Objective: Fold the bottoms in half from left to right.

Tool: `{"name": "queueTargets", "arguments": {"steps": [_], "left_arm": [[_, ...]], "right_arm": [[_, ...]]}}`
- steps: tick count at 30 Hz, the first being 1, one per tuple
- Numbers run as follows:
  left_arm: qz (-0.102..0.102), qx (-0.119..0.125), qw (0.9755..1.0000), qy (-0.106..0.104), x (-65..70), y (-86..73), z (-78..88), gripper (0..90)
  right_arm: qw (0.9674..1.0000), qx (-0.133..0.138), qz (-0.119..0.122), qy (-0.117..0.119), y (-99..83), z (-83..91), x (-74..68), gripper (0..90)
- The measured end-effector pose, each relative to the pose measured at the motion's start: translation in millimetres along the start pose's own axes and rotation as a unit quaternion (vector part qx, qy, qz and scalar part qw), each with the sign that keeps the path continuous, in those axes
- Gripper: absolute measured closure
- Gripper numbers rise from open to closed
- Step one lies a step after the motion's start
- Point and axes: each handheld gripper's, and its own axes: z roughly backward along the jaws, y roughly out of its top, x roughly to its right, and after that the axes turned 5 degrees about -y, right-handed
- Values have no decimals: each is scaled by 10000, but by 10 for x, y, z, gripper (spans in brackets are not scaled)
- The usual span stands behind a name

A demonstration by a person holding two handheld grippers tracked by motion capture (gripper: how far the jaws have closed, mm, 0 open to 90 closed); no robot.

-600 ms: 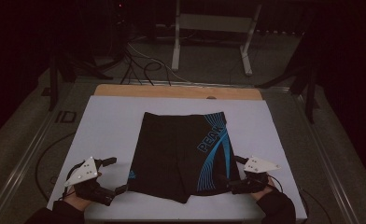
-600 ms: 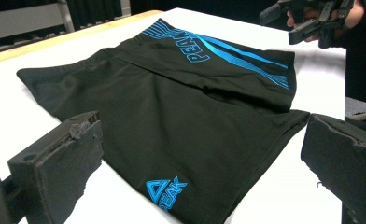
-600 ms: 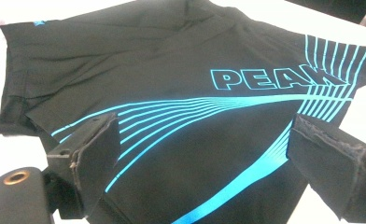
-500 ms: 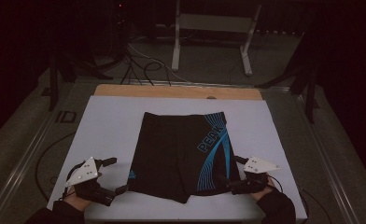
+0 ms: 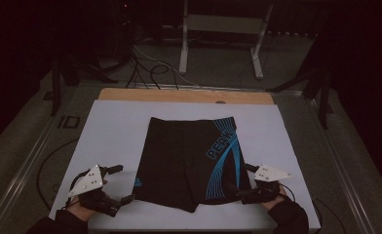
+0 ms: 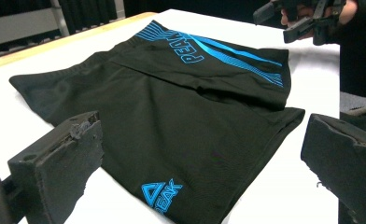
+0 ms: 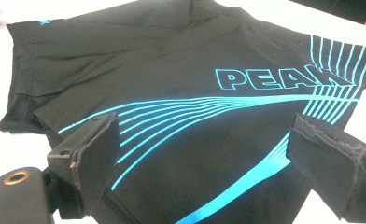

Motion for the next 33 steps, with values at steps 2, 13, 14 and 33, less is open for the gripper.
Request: {"name": "queueTargets", "arguments": {"steps": [2, 13, 14, 33], "left_arm": [[-25, 27, 10000, -42, 7, 4, -9, 1], [-65, 17, 9999, -83, 8, 27, -17, 1], [-78, 25, 9999, -79, 10, 34, -11, 1], [-106, 61, 9995, -274, 7, 404, 51, 1]], "right_arm": [[10000, -49, 46, -20, 0, 9, -5, 99], [9999, -48, 113, -76, 6, 15, -28, 115], [9999, -56, 98, -76, 8, 17, -28, 115], [9992, 0, 217, -330, 504, 228, -81, 116]]}}
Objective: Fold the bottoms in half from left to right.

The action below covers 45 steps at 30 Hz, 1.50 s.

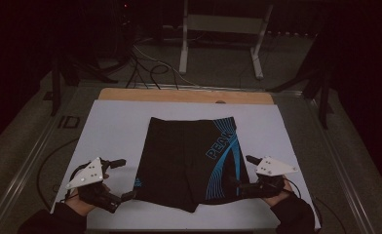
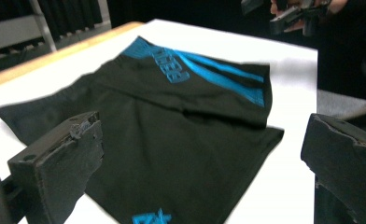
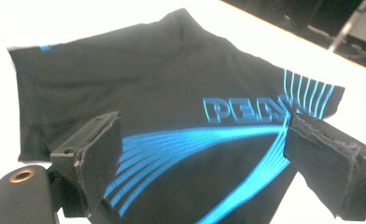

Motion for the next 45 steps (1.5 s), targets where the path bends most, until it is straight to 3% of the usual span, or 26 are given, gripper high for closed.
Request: {"name": "queueTargets", "arguments": {"steps": [2, 3, 6, 9, 14, 22, 29, 45], "left_arm": [[11, 44, 10000, 0, 0, 39, 16, 1], [24, 109, 9999, -35, -4, 107, 48, 1], [-12, 79, 10000, -31, -8, 180, 79, 1], [38, 95, 9999, 29, -18, 221, 104, 1], [67, -76, 9998, 182, -34, 252, 94, 1], [191, -222, 9992, 279, -50, 292, 45, 1], [236, -319, 9982, 450, -85, 308, 15, 1], [324, -402, 9975, 491, -100, 298, -39, 1]], "right_arm": [[10000, 31, -1, -48, 62, 14, 5, 116], [9999, 167, 9, -7, 183, 43, 25, 117], [9993, 325, -173, 80, 333, 35, 69, 126], [9989, 422, -112, 160, 459, -6, 92, 126], [9983, 536, -21, 224, 643, -127, 118, 126], [9978, 563, 159, 303, 936, -366, 124, 126], [9974, 581, 144, 394, 1092, -615, 113, 126], [9971, 516, 131, 551, 1284, -1070, 12, 129]]}}
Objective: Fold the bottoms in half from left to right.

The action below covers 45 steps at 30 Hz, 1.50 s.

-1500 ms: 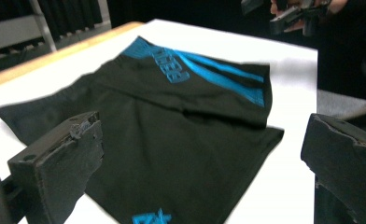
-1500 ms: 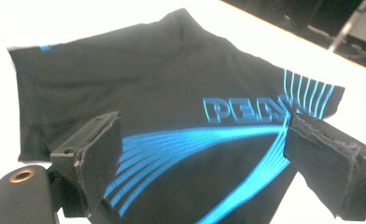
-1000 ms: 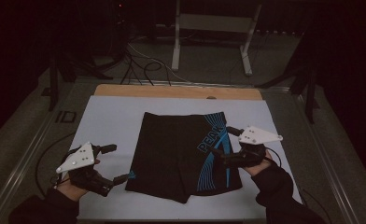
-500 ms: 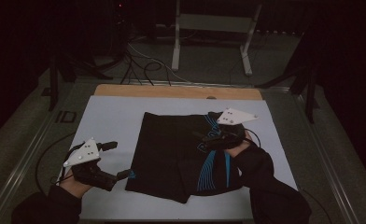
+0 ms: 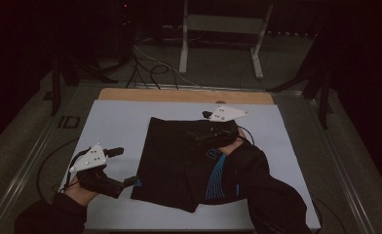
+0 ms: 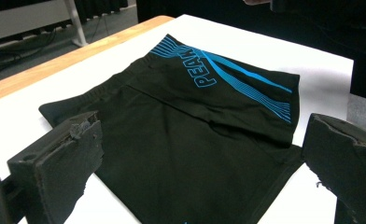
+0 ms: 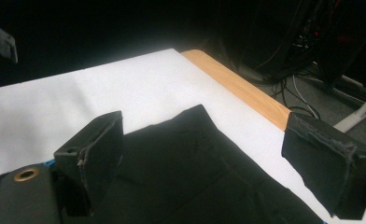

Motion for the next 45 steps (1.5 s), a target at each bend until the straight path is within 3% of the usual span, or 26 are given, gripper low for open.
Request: {"name": "queueTargets", "arguments": {"steps": [12, 18, 27, 36, 42, 45], "left_arm": [[174, -59, 9998, 122, 0, -106, -64, 1], [259, -145, 9994, 190, 33, -174, -118, 1], [227, -259, 9989, 323, 51, -272, -168, 1], [294, -373, 9984, 314, 31, -395, -247, 1], [234, -467, 9981, 316, 6, -483, -279, 1], [368, -570, 9973, 273, -30, -544, -304, 1]], "right_arm": [[9998, -168, 25, 129, 2, -339, -51, 129], [9995, -239, -77, 197, -17, -495, -72, 130], [9991, -304, -149, 262, -7, -681, -102, 131], [9985, -356, -270, 322, -34, -868, -137, 132], [9982, -432, -266, 317, -59, -994, -166, 133], [9980, -467, -296, 321, -68, -1047, -188, 133]]}}
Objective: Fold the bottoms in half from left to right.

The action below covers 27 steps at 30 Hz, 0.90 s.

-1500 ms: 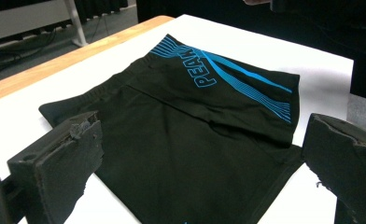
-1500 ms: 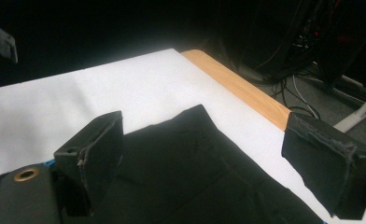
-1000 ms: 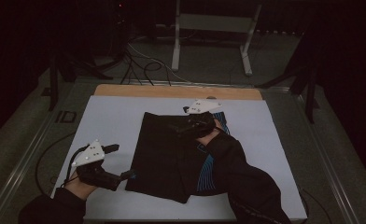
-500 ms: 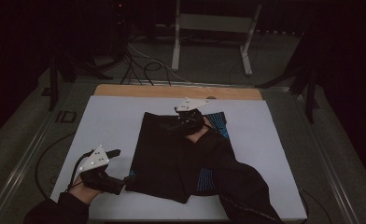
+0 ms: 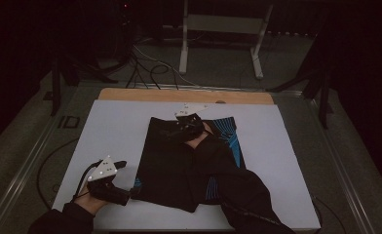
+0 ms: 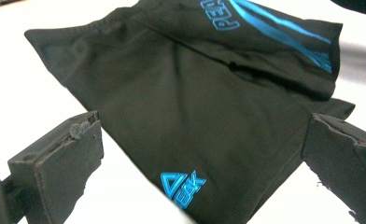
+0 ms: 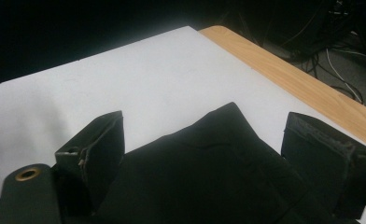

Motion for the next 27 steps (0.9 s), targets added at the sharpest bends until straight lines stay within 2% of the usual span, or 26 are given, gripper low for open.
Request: {"name": "queueTargets", "arguments": {"steps": [3, 6, 7, 8, 10, 12, 14, 16, 19, 21, 25, 27], "left_arm": [[124, -94, 9999, -24, -37, -32, -12, 1], [500, -198, 9983, -238, -81, -55, -20, 1], [500, -198, 9983, -238, -81, -55, -20, 1], [540, -309, 9976, -289, -85, -70, -32, 1], [511, -420, 9973, -305, -81, -83, -49, 1], [410, -547, 9974, -227, -75, -98, -68, 2], [380, -596, 9971, -272, -74, -108, -74, 2], [227, -801, 9957, -416, -53, -137, -98, 15], [98, -1039, 9932, -508, -19, -159, -133, 45], [42, -1113, 9927, -471, -9, -166, -141, 79], [148, -1194, 9915, -489, -32, -193, -155, 132], [126, -1270, 9906, -490, -35, -208, -163, 152]], "right_arm": [[10000, -14, 14, 30, 5, -51, -19, 133], [10000, -30, 20, 46, 20, -97, -43, 133], [10000, -27, 36, 52, 23, -112, -46, 133], [10000, -21, 7, 67, 25, -129, -51, 133], [10000, -21, 4, 80, 27, -162, -60, 134], [9999, -38, -15, 99, 31, -195, -69, 134], [9999, -48, -5, 108, 32, -233, -77, 134], [9999, -84, -34, 119, 33, -274, -81, 134], [9999, -100, -41, 133, 33, -340, -88, 134], [9998, -133, -67, 143, 34, -378, -96, 134], [9997, -160, -63, 190, 29, -432, -111, 134], [9996, -178, -57, 190, 29, -450, -119, 134]]}}
